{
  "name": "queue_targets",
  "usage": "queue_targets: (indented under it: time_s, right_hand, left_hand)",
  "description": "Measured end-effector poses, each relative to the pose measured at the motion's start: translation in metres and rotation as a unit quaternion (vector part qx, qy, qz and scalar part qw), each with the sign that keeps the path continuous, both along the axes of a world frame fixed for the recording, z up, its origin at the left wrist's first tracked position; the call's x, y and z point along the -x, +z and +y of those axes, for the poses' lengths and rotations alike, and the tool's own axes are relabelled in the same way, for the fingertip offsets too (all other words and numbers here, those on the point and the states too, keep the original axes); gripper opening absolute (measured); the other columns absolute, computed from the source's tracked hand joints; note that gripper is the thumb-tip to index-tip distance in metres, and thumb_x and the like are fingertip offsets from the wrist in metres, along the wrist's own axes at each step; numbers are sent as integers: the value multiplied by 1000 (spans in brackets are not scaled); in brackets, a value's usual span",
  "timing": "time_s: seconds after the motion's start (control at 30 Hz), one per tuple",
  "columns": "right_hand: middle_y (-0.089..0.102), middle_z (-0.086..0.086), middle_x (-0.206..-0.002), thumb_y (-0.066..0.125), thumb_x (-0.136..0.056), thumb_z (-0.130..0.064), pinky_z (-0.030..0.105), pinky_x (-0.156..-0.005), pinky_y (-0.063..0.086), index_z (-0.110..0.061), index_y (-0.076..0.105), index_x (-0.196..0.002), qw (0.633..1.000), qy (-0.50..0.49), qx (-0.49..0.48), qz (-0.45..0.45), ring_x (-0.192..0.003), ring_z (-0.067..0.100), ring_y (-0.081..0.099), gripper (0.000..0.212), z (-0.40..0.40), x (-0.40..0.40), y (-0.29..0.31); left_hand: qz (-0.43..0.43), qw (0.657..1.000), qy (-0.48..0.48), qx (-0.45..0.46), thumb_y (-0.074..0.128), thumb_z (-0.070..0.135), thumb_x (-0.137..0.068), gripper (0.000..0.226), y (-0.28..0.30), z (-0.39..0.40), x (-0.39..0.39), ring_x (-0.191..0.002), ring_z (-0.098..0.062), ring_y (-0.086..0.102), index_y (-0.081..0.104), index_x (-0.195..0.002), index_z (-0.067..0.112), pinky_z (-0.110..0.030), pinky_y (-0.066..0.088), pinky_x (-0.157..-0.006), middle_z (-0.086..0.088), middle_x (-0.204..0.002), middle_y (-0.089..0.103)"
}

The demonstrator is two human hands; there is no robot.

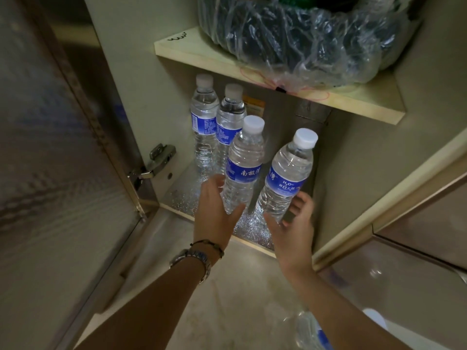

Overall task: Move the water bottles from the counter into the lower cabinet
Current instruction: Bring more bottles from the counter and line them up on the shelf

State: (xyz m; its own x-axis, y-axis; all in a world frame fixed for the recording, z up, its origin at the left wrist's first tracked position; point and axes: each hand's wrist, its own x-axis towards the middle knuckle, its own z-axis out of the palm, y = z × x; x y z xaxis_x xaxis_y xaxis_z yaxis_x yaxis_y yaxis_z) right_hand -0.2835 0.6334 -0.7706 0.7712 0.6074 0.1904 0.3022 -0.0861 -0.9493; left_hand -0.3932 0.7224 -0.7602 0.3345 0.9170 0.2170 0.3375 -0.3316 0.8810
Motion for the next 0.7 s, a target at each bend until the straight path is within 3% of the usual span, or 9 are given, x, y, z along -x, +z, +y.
queue_targets:
  time_s: [0.2, 0.37, 0.6, 0.7]
  right_hand:
    - [55, -11, -115, 78, -75, -14, 48, -91, 51, -19, 39, -127, 1000, -13, 1, -10, -109, 10, 57, 66, 4, 1, -4]
    - [50, -31, -107, 76, -78, -14, 45, -92, 52, -25, 37, -127, 1000, -20, 14, -14, -104, 2, 57, 64, 8, -2, -6]
    - [50, -29, -108, 75, -79, -12, 45, -93, 51, -26, 37, -127, 999, -36, 10, -21, -108, 6, 56, 63, 15, -8, -10]
    - [50, -30, -108, 74, -79, -11, 44, -94, 50, -25, 37, -127, 999, -43, 3, -21, -102, -4, 55, 61, 18, -9, -10]
  left_hand:
    - [5, 1000, 2, -9, 78, 17, -72, 64, -10, 4, -5, -109, -17, 52, 40, -124, 22, -42, 51, -92, 0, -121, 45]
    - [16, 1000, -2, -16, 78, 19, -71, 64, -10, 14, -16, -109, -17, 54, 41, -123, 21, -42, 52, -90, -1, -122, 48]
    - [35, 999, -5, -23, 77, 20, -73, 65, -4, 26, -38, -111, -15, 52, 40, -126, 21, -41, 50, -91, 0, -126, 48]
    - [42, 999, -3, -31, 77, 20, -73, 62, -3, 31, -44, -110, -15, 52, 41, -124, 21, -36, 49, -89, 1, -125, 49]
